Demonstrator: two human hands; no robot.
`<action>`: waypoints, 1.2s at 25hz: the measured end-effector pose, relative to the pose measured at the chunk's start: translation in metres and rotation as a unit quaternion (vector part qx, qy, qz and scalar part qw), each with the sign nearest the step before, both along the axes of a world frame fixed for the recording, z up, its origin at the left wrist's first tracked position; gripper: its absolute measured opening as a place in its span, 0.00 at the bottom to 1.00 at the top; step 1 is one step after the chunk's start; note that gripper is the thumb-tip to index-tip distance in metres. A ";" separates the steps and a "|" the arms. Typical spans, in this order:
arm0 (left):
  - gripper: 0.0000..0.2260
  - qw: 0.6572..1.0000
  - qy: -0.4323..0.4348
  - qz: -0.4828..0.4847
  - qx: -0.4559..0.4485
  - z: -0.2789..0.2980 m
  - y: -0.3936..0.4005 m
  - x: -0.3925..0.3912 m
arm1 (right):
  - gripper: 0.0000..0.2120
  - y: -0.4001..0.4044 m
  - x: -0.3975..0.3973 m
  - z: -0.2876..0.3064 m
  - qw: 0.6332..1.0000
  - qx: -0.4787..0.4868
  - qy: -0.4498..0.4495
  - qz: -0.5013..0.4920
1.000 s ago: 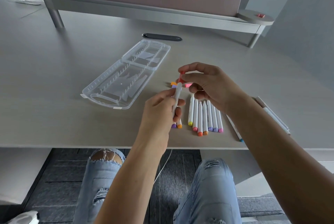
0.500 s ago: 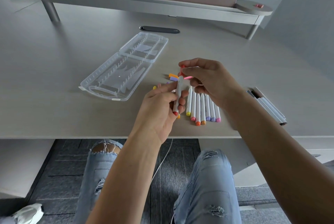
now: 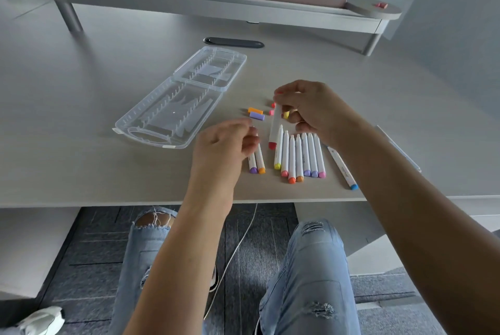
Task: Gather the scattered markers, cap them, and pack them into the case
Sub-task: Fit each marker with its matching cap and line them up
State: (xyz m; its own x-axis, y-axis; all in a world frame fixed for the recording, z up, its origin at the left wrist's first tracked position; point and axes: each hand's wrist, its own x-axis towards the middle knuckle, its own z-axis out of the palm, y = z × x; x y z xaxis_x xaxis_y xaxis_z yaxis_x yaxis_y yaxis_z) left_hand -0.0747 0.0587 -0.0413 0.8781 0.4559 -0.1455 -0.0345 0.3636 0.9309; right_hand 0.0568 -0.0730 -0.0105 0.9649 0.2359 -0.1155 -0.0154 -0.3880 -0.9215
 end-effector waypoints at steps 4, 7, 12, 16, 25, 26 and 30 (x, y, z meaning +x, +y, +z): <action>0.09 0.996 -0.031 0.074 -0.023 -0.001 0.016 -0.012 | 0.06 0.013 0.008 -0.017 0.966 -0.234 -0.102 0.045; 0.17 0.984 -0.069 0.111 -0.125 0.002 0.033 -0.023 | 0.08 0.025 0.007 -0.028 0.921 -0.343 -0.179 0.047; 0.15 0.984 -0.040 0.100 -0.143 0.002 0.035 -0.025 | 0.09 0.020 0.009 -0.029 0.900 -0.389 -0.196 0.017; 0.14 0.990 -0.016 0.047 -0.133 0.000 0.019 -0.018 | 0.08 0.001 0.017 -0.022 0.897 -0.409 -0.166 0.014; 0.15 0.993 0.003 0.020 -0.115 -0.006 0.010 -0.017 | 0.17 0.015 0.002 -0.017 0.868 -0.475 -0.143 0.018; 0.15 0.994 0.000 0.019 -0.112 -0.006 0.010 -0.017 | 0.17 0.018 0.000 -0.016 0.861 -0.486 -0.151 0.014; 0.15 0.995 0.004 0.019 -0.094 -0.010 0.010 -0.015 | 0.12 0.025 -0.003 -0.017 0.843 -0.509 -0.172 0.019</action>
